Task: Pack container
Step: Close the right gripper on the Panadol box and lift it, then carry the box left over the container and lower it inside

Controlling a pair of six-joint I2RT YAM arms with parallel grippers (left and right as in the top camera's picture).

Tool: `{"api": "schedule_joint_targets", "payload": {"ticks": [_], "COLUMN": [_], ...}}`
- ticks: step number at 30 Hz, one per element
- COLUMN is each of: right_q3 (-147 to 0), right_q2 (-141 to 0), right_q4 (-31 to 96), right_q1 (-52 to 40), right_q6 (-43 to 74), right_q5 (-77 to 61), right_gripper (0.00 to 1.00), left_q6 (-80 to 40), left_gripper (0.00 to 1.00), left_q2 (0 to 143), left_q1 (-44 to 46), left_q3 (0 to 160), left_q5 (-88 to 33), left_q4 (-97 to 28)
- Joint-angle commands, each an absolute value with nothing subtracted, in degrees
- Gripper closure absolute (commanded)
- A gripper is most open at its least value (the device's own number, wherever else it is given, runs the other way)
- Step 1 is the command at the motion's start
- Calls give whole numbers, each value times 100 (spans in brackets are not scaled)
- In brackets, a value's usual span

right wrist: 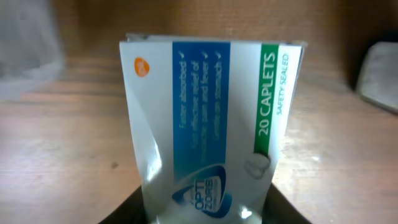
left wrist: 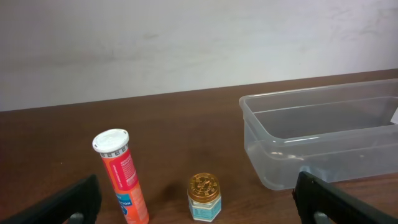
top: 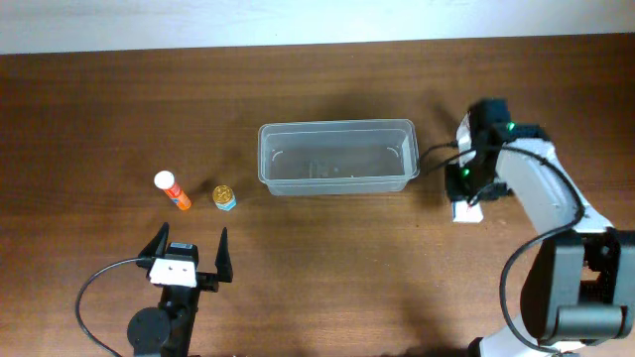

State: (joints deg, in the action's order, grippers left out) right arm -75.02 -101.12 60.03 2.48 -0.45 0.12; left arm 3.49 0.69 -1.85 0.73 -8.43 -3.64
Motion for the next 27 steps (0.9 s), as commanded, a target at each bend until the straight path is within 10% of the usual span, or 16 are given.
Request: {"api": "schedule_joint_targets", "payload": {"ticks": [1,17,27], "right_q3": [-8281,-10254,-10200], "right_q2": [-10119,-10123,-10156], "right_q4": [6519,7708,6431], "right_q1": [270,-14,-908], "right_q6": [-56,43,2753], "right_q5": [-342,-2799,-1426], "right_gripper": [62,62,62], "left_q6": [419,419,419], "left_gripper": [1,1,1], "left_q2": [34,34,34], "left_q1": [-198,-198,-198], "left_q3": [51,51,51], "left_q5": [-923,-923,-923], "left_q4": [-370,-370,-370]}}
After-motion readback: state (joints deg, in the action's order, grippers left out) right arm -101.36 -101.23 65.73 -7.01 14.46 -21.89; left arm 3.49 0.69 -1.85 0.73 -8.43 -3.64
